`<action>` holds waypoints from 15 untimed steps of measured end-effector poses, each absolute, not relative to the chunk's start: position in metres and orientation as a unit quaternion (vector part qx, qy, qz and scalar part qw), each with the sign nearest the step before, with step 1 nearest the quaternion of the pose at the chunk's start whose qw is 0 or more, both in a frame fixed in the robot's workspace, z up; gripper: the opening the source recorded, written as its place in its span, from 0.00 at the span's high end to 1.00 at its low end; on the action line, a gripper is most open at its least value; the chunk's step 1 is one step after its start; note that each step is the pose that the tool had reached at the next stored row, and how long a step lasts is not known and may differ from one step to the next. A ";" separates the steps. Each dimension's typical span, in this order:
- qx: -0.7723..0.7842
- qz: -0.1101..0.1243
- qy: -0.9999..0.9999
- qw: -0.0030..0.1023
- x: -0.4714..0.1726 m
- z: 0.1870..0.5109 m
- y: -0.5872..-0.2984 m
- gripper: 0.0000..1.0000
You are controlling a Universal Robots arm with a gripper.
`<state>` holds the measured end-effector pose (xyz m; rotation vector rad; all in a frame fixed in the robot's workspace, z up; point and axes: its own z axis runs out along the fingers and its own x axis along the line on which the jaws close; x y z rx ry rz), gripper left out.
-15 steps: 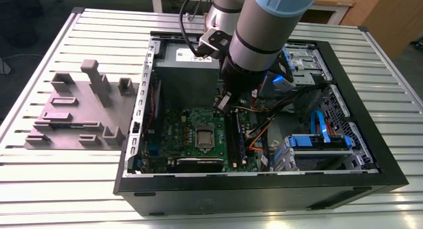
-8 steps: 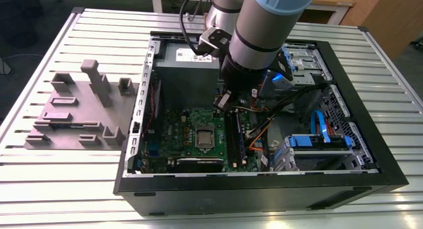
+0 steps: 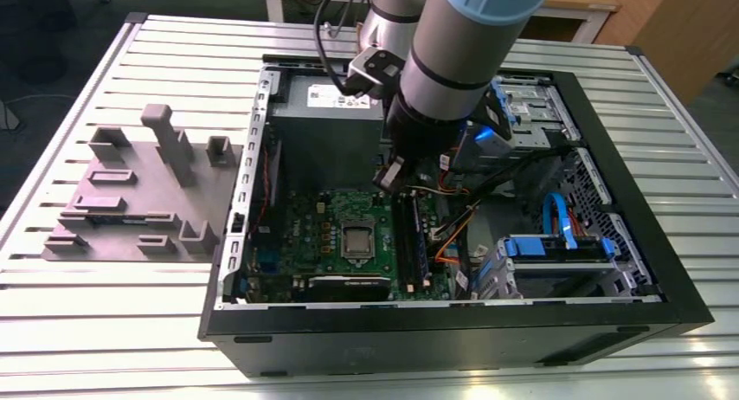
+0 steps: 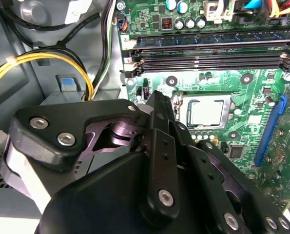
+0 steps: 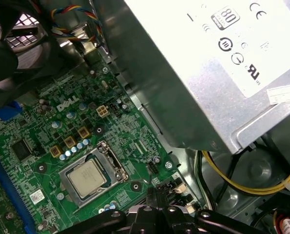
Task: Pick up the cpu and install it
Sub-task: 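Install the first cpu locking lever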
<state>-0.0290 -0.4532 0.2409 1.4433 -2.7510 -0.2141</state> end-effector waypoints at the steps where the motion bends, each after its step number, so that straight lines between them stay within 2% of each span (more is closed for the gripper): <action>1: 0.464 -0.069 -0.883 0.014 -0.029 0.241 -0.452 0.90; 15: 0.467 -0.070 -0.881 0.013 -0.030 0.232 -0.445 0.90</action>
